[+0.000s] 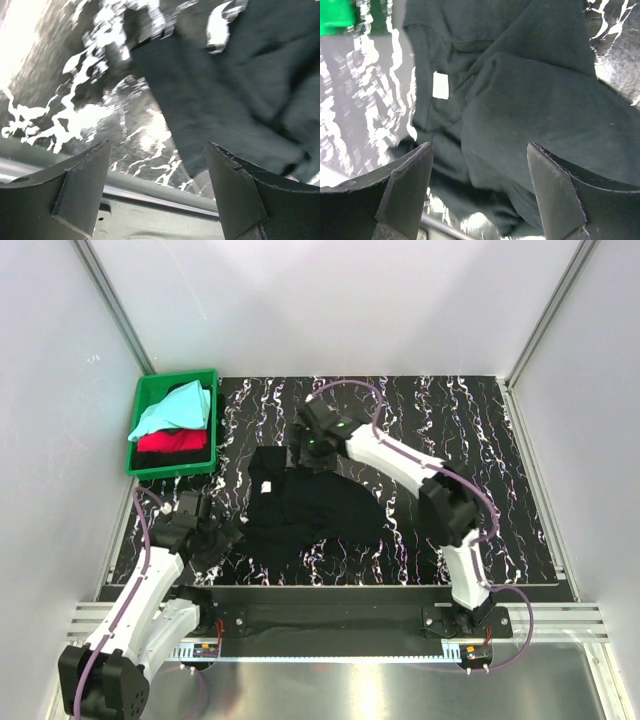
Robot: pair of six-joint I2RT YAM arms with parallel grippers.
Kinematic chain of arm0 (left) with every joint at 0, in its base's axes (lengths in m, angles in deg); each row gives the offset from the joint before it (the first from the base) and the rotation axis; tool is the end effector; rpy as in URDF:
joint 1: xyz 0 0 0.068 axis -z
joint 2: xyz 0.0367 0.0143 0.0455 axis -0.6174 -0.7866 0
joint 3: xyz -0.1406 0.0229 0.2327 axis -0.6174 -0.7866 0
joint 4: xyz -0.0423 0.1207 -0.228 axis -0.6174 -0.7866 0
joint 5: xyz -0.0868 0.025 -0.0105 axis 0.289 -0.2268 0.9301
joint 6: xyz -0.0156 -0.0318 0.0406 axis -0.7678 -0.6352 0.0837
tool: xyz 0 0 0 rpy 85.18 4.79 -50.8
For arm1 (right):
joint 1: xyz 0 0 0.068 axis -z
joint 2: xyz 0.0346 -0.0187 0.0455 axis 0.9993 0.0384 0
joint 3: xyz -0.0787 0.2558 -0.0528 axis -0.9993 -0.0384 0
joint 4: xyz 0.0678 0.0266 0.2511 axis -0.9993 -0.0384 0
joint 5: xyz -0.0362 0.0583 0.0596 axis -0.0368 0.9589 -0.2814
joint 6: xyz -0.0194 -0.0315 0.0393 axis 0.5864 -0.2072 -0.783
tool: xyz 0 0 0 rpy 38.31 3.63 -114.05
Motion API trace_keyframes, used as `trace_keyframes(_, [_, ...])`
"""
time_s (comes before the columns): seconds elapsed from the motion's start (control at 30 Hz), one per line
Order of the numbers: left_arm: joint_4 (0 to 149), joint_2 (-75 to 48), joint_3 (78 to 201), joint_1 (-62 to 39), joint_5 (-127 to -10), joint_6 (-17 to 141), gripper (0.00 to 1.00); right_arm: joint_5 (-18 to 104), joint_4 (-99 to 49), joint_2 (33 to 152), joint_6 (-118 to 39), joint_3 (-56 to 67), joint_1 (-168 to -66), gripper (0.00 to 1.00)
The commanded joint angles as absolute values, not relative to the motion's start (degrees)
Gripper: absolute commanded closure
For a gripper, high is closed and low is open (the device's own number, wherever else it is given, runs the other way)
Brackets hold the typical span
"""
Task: Fold and stack the t-shirts
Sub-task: Flatten the tshirt out
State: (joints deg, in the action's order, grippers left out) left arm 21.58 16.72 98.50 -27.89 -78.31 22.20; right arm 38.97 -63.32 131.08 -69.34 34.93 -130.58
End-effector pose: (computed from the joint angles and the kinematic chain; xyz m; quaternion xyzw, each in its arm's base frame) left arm 0.1307 -0.0227 0.2010 -0.3470 0.9120 -0.1015 0.1939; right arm 0.3421 0.3195 0.2524 -0.0612 0.9463 0.2252 0.2239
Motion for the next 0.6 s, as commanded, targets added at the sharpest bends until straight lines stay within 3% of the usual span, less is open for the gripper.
trace_keyframes(0.0, [27.12,16.54,97.67,-28.37,-77.19,16.82,0.2,24.35,-71.04,135.01,-74.31,41.97,-135.25,0.18])
trace_keyframes(0.27, [33.99,8.2,97.93,-28.99,-77.19,16.73,0.19,11.33,-78.25,146.43,-71.25,53.74,-139.48,0.3])
trace_keyframes(0.37, [37.5,3.98,96.27,-29.08,-77.19,16.55,0.19,8.6,-80.18,148.98,-68.34,56.74,-140.01,0.41])
trace_keyframes(0.43, [39.88,1.25,95.21,-29.34,-75.78,16.99,0.23,7.02,-81.24,149.17,-67.64,57.01,-140.01,0.57])
trace_keyframes(0.5, [40.59,-0.24,95.38,-29.6,-76.05,18.04,0.32,4.66,-81.77,147.51,-66.5,56.48,-140.09,0.75])
trace_keyframes(0.57, [41.03,-0.16,95.73,-29.6,-76.48,19.53,0.41,2.8,-81.6,145.48,-65.7,55.78,-140.01,0.87])
